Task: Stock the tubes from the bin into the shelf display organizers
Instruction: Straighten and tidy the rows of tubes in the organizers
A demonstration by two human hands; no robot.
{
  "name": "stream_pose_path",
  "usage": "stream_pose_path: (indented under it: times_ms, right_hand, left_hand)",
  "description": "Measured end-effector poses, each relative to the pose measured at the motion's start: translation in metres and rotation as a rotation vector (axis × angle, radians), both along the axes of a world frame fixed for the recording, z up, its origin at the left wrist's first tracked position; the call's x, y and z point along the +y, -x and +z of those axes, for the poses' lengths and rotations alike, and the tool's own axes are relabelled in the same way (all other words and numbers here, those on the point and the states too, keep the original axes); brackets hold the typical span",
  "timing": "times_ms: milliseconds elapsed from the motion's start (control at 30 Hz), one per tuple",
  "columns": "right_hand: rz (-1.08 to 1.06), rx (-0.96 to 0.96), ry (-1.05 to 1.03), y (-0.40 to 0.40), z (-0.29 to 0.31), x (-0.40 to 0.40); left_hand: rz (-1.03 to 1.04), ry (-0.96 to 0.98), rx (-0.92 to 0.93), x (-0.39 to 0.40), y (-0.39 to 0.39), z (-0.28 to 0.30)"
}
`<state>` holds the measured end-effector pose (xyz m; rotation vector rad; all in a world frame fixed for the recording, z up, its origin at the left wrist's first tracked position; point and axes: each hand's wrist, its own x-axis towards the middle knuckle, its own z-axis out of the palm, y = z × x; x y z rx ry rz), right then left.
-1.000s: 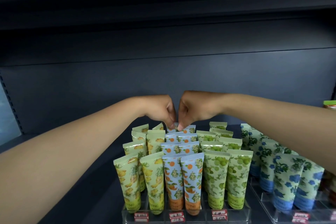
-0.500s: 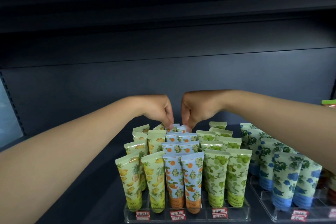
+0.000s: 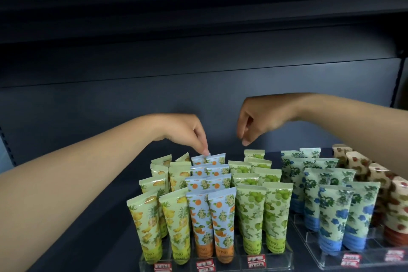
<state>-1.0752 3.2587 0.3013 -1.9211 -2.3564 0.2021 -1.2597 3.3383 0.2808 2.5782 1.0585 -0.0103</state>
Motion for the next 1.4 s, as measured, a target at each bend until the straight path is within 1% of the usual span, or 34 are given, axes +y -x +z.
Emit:
stream_pose_path:
  times_ms: [167,433,567,833,1067,1233,1400]
  right_hand:
    - [-0.007,-0.048,0.075,-0.019,-0.01,-0.005]
    - [0.036,0.06,0.088,-0.034,-0.007,-0.006]
    - [0.08,-0.032,0.069,-0.03,-0.019,-0.002]
    - [0.09,-0.098,0.039,-0.03,-0.02,-0.014]
    - [0.053,-0.101,0.001,-0.028,-0.019,-0.018]
    - [0.05,-0.113,0.019,-0.03,-0.017,-0.015]
    - [0.039,-0.111,0.044,-0.035,-0.02,-0.01]
  left_hand:
    - [-0.007,0.031,0.006,-0.002,-0.03,0.001]
    - [-0.098,0.11,0.213,0.005,-0.079,-0.011]
    - [-0.137,0.129,0.26,0.008,-0.089,-0.017]
    - [-0.21,0.19,0.271,0.006,-0.099,-0.027]
    - [-0.22,0.193,0.189,0.02,-0.089,-0.018]
    - [-0.252,0.191,0.242,0.032,-0.089,-0.022]
    - [-0.297,0.287,0.255,0.031,-0.096,-0.024]
